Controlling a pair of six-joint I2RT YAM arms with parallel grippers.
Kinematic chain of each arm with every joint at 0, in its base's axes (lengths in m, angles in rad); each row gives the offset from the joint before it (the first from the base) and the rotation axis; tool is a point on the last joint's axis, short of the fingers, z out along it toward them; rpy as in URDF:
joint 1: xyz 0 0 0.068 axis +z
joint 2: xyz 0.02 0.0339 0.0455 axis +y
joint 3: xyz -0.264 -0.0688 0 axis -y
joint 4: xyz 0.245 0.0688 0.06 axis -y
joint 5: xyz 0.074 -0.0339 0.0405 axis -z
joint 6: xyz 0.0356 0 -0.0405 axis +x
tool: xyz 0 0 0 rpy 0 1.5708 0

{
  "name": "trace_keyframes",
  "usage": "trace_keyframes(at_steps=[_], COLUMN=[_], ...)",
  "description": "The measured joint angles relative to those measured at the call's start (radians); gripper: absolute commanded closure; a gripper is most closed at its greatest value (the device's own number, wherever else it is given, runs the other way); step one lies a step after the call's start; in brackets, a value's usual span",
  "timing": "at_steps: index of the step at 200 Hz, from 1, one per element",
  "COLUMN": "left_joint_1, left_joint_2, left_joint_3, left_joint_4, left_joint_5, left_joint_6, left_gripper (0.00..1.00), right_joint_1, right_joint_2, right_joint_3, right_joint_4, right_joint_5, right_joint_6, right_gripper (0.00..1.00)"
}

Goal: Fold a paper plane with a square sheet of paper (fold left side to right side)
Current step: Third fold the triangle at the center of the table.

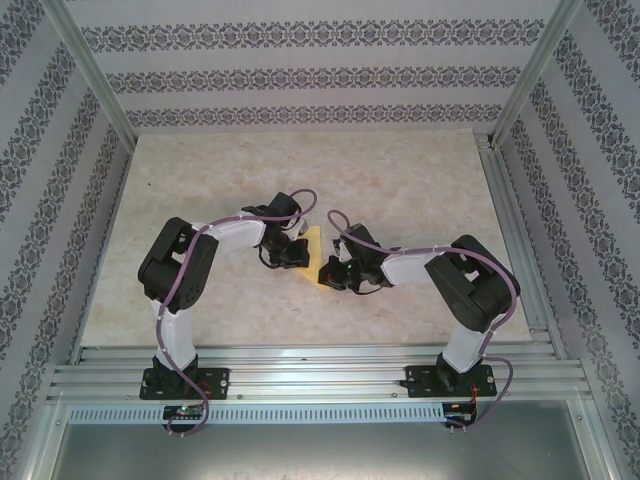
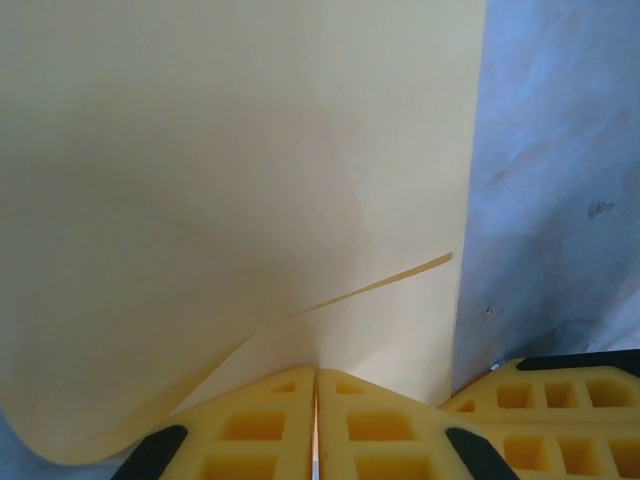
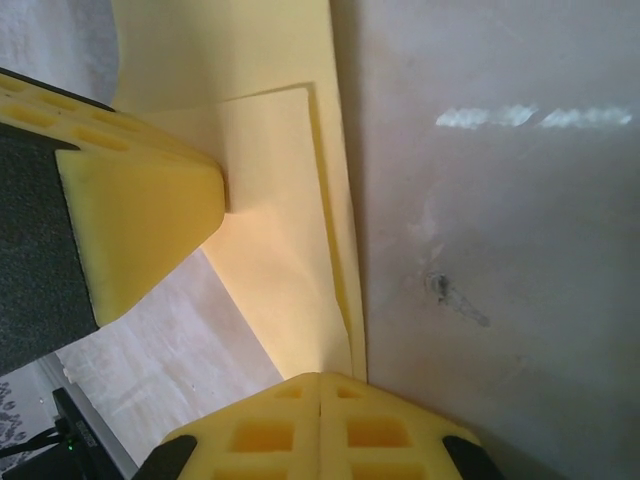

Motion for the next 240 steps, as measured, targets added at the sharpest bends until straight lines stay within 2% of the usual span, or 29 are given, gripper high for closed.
trace_keyframes(at_steps=[17, 32, 65, 91, 142, 240], left_joint_1=[0.000, 0.001, 0.001, 0.001, 0.000, -0.002], left_joint_2=[-0.017, -0.053, -0.153, -0.167, -0.103, -0.075], left_joint_3=[0.000, 0.000, -0.003, -0.030, -0.124, -0.143], left_joint_4=[-0.008, -0.006, 0.022, 0.066, 0.115, 0.147], left_joint_5=[0.002, 0.013, 0.072, 0.116, 0.138, 0.101], left_joint_6=[0.003, -0.004, -0.035, -0.050, -0.084, -0.092], left_gripper=[0.71, 0.69, 0.88, 0.96, 1.00, 1.00], right_joint_1=[0.000, 0.000, 0.000, 0.000, 0.000, 0.011], right_joint_2=[0.002, 0.004, 0.006, 0.008, 0.009, 0.010], right_joint_3=[0.003, 0.005, 0.006, 0.012, 0.012, 0.037], right_joint_4=[-0.004, -0.004, -0.005, -0.011, -0.012, -0.061], right_joint_5=[0.000, -0.003, -0.005, -0.005, -0.006, 0.017], right_joint_6=[-0.012, -0.019, -0.023, -0.023, -0.026, -0.053], right_gripper=[0.99, 0.99, 0.99, 0.99, 1.00, 1.00])
